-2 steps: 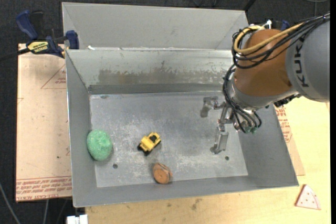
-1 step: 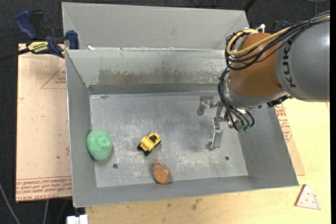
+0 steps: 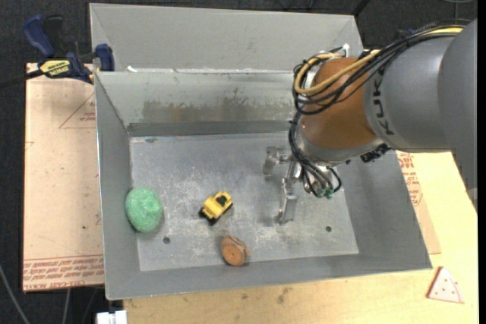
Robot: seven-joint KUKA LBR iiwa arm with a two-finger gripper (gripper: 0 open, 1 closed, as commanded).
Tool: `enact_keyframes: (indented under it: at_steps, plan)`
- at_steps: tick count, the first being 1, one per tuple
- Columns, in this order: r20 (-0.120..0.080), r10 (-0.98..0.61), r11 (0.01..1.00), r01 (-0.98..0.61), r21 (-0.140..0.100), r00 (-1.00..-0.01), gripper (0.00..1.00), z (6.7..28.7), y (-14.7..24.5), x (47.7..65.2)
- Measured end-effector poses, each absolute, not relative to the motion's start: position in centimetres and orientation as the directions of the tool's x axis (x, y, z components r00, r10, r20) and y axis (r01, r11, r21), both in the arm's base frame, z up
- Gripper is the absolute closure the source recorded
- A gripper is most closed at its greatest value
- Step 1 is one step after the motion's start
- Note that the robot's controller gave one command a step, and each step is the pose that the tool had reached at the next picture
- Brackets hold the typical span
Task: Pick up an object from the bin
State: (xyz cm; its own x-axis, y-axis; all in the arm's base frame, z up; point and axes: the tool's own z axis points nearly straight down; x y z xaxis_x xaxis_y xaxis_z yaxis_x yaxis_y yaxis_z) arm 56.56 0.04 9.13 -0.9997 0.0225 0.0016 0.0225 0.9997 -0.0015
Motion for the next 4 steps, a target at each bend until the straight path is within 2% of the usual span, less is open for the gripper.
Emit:
enact_keyframes:
  at_steps: [1,2,3,4]
  plan:
    - [-0.003,-0.128,0.992,-0.128,0.004,-0.992,0.00,8.2,3.7,58.0]
    - [-0.004,-0.258,0.966,-0.258,0.000,-0.966,0.00,7.5,5.3,60.0]
    - [-0.002,-0.214,0.977,-0.214,0.000,-0.977,0.00,7.4,10.6,57.0]
    - [-0.004,-0.567,0.824,-0.567,0.000,-0.824,1.00,7.0,12.5,58.5]
